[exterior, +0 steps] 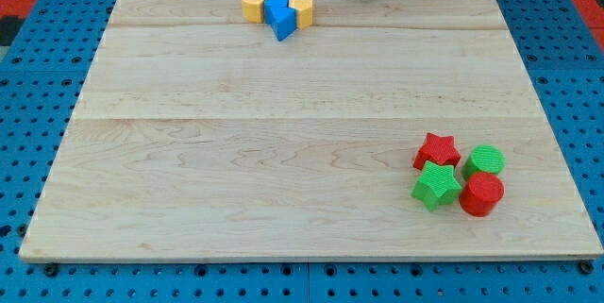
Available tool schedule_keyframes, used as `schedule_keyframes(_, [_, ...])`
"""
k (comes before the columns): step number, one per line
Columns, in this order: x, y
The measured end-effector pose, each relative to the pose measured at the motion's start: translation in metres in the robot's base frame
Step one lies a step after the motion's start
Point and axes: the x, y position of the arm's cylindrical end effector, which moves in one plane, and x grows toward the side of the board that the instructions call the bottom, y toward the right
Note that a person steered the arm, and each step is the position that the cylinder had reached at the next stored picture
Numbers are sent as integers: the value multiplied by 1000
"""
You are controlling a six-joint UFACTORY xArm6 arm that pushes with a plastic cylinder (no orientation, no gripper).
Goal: Move the yellow heart to the left side of the blue triangle
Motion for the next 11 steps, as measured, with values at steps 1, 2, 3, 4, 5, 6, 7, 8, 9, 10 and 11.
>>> schedule_keyframes(1, [0, -5])
schedule_keyframes(2, [0, -44])
schedule_keyframes(3, [1, -87])
schedule_keyframes(4, [2, -131])
schedule_keyframes(5, [2, -172])
schedule_keyframes(6, [4, -186])
schedule_keyframes(7, [4, -194])
schedule_keyframes(8, [21, -163])
schedule_keyframes(9, [42, -161])
schedule_keyframes(10, [38, -155])
schedule_keyframes(11, [15, -156])
